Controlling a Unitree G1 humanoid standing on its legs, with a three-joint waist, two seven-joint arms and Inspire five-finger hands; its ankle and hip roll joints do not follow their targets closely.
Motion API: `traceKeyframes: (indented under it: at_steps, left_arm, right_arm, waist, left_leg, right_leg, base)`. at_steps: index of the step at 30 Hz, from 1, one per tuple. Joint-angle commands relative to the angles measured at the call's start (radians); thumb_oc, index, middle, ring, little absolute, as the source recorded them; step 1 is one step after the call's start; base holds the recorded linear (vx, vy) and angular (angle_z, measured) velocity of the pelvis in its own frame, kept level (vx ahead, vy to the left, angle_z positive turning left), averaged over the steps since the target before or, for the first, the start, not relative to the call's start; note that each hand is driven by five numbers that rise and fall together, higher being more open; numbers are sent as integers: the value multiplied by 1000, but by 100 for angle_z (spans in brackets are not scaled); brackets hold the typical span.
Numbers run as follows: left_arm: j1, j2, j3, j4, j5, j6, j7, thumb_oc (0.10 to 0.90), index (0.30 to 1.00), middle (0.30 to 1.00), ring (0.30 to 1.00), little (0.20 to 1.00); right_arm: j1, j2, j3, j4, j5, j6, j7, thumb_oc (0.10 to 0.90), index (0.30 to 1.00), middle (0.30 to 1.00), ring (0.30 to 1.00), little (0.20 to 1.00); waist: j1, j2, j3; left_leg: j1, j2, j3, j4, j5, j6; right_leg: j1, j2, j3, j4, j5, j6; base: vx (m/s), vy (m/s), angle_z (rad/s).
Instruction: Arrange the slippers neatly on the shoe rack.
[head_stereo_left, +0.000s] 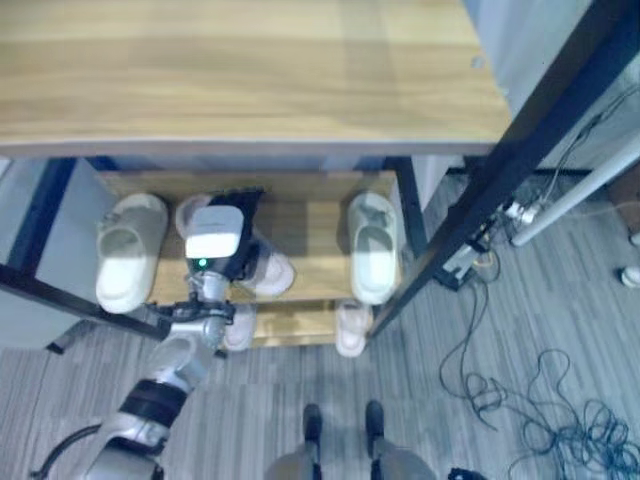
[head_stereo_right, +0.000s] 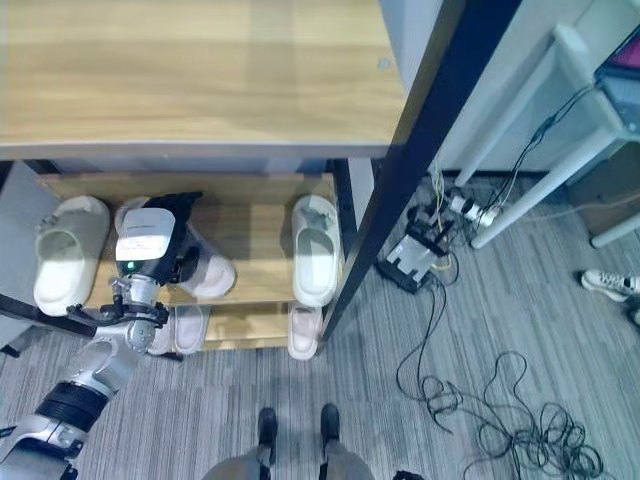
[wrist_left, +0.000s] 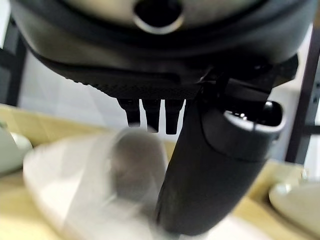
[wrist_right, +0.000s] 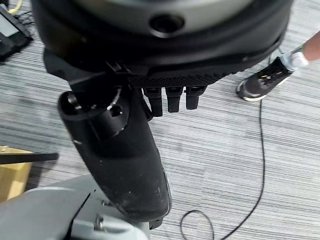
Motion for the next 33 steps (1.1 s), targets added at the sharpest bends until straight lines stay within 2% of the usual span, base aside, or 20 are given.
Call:
traceKeyframes:
  at_steps: [1, 5, 9, 14, 19, 22, 25, 30, 33]
  left_arm:
    - [-193, 42, 10, -1, 88, 35, 117, 800, 900, 900, 900, 900]
    - [-213, 51, 5, 0, 109, 55, 137, 800, 900, 900, 900, 900]
    - [-184, 60, 46, -46, 107, 56, 147, 800, 900, 900, 900, 900]
    - [-93, 45, 136, -168, 82, 25, 145, 800, 900, 900, 900, 900]
    - [-33, 34, 174, -211, 62, 8, 135, 800, 900, 900, 900, 900]
    - [-32, 36, 169, -197, 67, 11, 126, 800, 900, 900, 900, 900]
    - [-27, 31, 130, -186, 83, 5, 109, 800, 900, 900, 900, 900]
    - [-123, 25, 52, -83, 89, 50, 95, 800, 900, 900, 900, 900]
    - [-120, 31, 55, -88, 99, 54, 88, 800, 900, 900, 900, 900]
  right_arm:
    - [6, -88, 46, -19, 25, -17, -37, 800, 900, 900, 900, 900]
    - [-3, -84, 45, -23, 35, -26, -49, 800, 900, 900, 900, 900]
    - [5, -80, 41, -29, 41, -34, -54, 800, 900, 900, 900, 900]
    - [22, -74, 29, -36, 45, -34, -46, 800, 900, 900, 900, 900]
    - [36, -75, 25, -43, 38, -30, -39, 800, 900, 900, 900, 900]
    - [38, -80, 29, -47, 27, -27, -36, 800, 900, 900, 900, 900]
    - [-26, -62, 66, -68, 34, -21, -43, 800, 900, 900, 900, 900]
    - [-11, -60, 65, -78, 15, -15, -50, 800, 900, 900, 900, 900]
    - [-5, -55, 60, -80, 14, -16, -50, 800, 900, 900, 900, 900]
  waist:
    - [-10, 33, -36]
    - [-7, 35, -26]
    - [-2, 32, -29]
    - [7, 30, -41]
    - [10, 30, -50]
    - [10, 29, -51]
    - [24, 28, -56]
    - [11, 16, -66]
    - [10, 14, -69]
  left_leg:
    - [20, 39, -15, -6, -98, -43]
    - [5, 37, -7, -6, -95, -42]
    - [14, 37, -8, -6, -100, -40]
    - [52, 36, -10, -6, -115, -39]
    - [74, 35, -13, -6, -123, -37]
    - [78, 35, -14, -6, -125, -36]
    - [74, 35, -22, -6, -124, -37]
    - [51, 39, -15, -6, -120, -36]
    - [48, 38, -14, -6, -121, -36]
  right_leg:
    - [44, 13, -25, 17, -103, 46]
    - [27, 12, -23, 20, -100, 49]
    - [32, 10, -22, 25, -107, 47]
    - [65, 9, -29, 29, -123, 44]
    - [82, 10, -33, 28, -129, 44]
    - [89, 10, -34, 27, -131, 43]
    - [88, 12, -38, 24, -133, 41]
    - [65, 16, -36, 19, -123, 44]
    - [62, 17, -36, 19, -122, 45]
  base:
    - [-32, 38, -4]
    - [-3, 12, -2]
    - [17, 4, -1]
    - [40, 2, 0]
    - [41, -1, 3]
    - [31, 3, 0]
    - [31, -15, 5]
    - [2, -6, 5]
    - [7, 1, -5]
